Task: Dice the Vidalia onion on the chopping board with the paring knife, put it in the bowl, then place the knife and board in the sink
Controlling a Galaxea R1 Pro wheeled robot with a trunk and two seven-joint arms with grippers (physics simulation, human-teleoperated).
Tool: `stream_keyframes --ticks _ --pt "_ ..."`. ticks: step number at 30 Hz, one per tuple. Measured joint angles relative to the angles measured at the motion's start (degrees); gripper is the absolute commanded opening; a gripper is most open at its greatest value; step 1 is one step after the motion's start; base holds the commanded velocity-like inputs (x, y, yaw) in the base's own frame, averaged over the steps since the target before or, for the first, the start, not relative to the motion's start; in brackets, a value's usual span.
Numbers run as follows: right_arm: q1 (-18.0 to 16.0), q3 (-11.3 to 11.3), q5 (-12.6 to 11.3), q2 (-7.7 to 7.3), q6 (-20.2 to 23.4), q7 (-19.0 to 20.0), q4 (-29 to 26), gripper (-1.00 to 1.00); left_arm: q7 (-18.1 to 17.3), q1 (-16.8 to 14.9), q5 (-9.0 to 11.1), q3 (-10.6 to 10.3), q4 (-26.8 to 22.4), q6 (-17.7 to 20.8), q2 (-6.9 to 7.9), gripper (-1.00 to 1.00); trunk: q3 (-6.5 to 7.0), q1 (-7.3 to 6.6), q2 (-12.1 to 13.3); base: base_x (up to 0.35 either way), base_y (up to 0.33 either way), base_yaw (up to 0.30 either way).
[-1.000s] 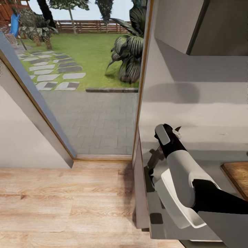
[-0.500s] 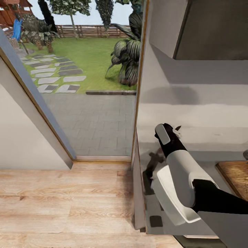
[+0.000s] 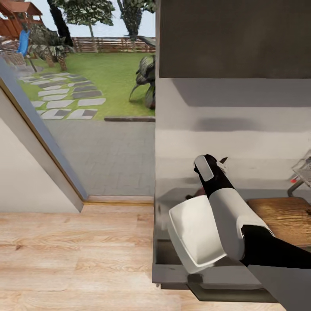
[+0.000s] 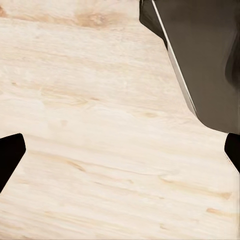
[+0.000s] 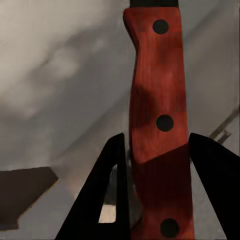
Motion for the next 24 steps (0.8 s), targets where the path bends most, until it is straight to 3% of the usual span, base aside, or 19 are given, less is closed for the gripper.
stream_keyframes --ticks 16,20,24 --pt "0.03 0.5 0.5 0.0 0.13 0.37 -0.97 -1.0 0.0 0.0 0.03 -0.01 0.03 0.0 0.0 1.0 1.43 0.01 0.0 -0.117 -0.307 0.0" --pt "0.07 3.07 0.53 -0.03 0.23 0.9 -2.22 -1.0 0.01 -0.21 0.07 0.01 0.14 0.0 0.0 1.0 1.77 0.01 0.01 -0.139 -0.3 0.0" --pt "0.07 5.15 0.64 -0.15 0.39 4.29 -2.41 -1.0 0.0 -0.68 0.06 0.03 0.88 0.0 0.0 1.0 2.1 0.01 0.01 -0.139 -0.296 0.0"
